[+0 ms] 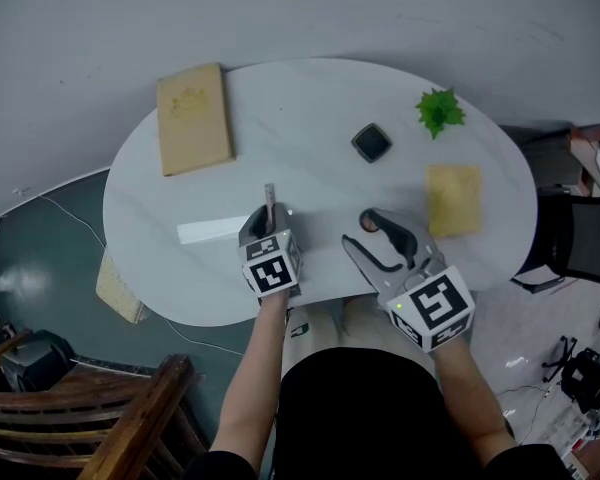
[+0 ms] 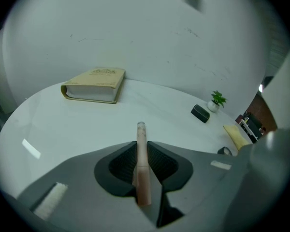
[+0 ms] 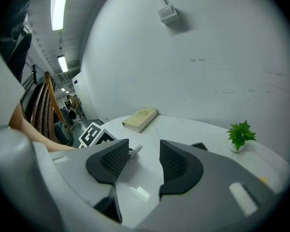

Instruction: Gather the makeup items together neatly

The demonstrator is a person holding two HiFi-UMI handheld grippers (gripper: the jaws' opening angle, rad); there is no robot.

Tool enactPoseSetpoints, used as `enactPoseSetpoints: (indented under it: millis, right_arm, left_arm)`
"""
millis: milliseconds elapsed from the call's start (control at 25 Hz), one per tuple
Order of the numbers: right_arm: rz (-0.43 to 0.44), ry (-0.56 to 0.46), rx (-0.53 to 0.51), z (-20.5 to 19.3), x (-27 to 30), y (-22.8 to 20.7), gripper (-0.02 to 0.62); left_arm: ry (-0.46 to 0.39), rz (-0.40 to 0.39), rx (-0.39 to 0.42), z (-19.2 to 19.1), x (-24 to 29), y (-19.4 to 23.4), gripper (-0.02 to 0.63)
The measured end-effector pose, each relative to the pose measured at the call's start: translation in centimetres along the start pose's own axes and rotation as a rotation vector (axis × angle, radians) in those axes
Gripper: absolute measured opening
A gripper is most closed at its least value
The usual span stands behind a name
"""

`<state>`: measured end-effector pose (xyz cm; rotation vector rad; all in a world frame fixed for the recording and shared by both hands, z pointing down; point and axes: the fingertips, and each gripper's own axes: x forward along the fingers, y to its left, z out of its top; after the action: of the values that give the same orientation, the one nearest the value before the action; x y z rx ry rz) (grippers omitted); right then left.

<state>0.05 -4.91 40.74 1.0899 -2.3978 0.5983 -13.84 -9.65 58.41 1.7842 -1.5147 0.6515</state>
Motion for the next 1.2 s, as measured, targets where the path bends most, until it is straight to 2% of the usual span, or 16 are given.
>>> enactPoseSetpoints:
  millis: [1200]
  right_arm:
    - [-0.011,-0.005,-0.006,0.03,-0.39,0.26,0.202]
  left_arm:
    - [0.001,-0.041,0.034,0.05,0.44,-0.68,0.1]
